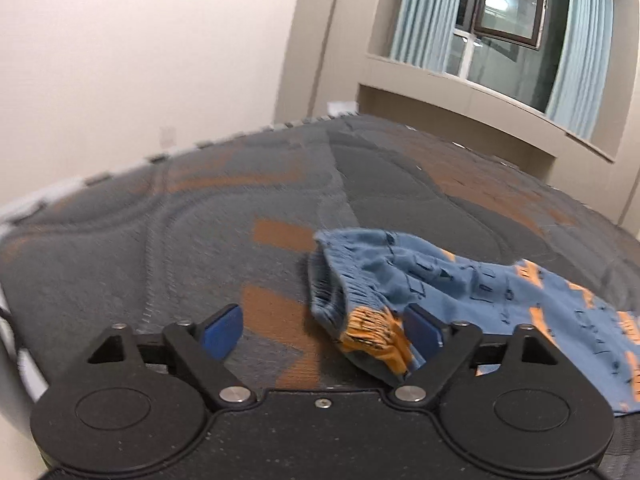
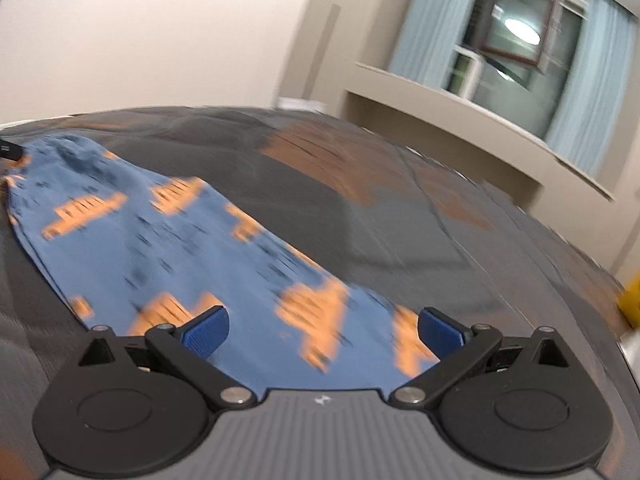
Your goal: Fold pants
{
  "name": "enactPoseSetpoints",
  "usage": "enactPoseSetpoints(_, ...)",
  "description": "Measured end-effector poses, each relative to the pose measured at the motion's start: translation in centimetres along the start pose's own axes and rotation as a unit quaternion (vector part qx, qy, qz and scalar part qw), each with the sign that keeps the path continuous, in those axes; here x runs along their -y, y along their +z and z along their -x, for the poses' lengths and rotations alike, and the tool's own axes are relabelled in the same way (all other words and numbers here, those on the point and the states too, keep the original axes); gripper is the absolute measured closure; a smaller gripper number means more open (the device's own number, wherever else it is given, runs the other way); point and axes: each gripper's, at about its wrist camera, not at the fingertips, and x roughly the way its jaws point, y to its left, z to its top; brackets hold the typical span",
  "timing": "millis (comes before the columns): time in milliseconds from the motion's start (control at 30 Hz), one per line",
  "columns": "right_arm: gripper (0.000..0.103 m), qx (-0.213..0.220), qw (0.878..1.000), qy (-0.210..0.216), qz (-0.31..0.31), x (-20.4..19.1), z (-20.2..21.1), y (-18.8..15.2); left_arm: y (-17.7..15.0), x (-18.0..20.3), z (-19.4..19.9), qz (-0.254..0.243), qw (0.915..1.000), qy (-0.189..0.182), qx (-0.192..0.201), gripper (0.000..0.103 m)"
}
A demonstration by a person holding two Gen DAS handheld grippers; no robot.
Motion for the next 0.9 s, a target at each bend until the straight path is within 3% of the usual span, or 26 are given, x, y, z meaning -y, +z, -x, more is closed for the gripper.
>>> enactPoseSetpoints(100,0.0,0.015,0.999,0.029,0.027,-2.6,-1.3,1.7,-0.1,0.1,-0.6,-0.006,0.9999,-0.012,-0.006,0.027)
enactPoseSetpoints(167,0.0,0.02,0.998,0.045,0.038,-4.1,-2.2,2.4,0.0,0.5,-1.1,-0.013,0.9998,-0.015,-0.005,0.067)
enactPoseSetpoints(200,0.0,0.021,0.998,0.051,0.042,-4.7,-2.6,2.7,0.1,0.5,-1.2,-0.012,0.9998,-0.013,-0.006,0.067)
enactPoseSetpoints(267,0.0,0.022,0.997,0.059,0.046,-5.6,-3.4,3.1,0.3,0.6,-1.6,-0.018,0.9998,-0.004,0.0,0.078)
enactPoseSetpoints(367,0.0,0.02,0.996,0.07,0.049,-6.2,-4.2,3.3,0.3,0.0,-1.4,-0.023,0.9997,-0.002,0.004,0.078)
enactPoseSetpoints(500,0.0,-0.003,0.996,0.077,0.042,-6.4,-5.4,2.6,-0.3,-0.1,-1.7,-0.045,0.999,0.001,0.007,0.066)
enactPoseSetpoints(567,0.0,-0.006,0.996,0.086,0.026,-6.0,-5.8,2.4,-0.2,-0.2,-1.3,-0.044,0.9988,0.017,0.014,0.043)
enactPoseSetpoints(633,0.0,-0.005,0.995,0.095,0.014,-5.3,-5.9,2.8,-0.1,-0.1,-0.6,-0.041,0.998,0.04,0.027,0.029)
enactPoseSetpoints(800,0.0,0.019,0.994,0.11,-0.019,-4.0,-7.6,6.0,0.7,2.4,0.2,-0.054,0.9957,0.033,0.068,0.009)
enactPoseSetpoints(900,0.004,0.021,0.985,0.151,-0.075,-3.4,-10.4,8.4,0.8,4.9,-0.7,-0.079,0.9946,0.021,0.064,0.008)
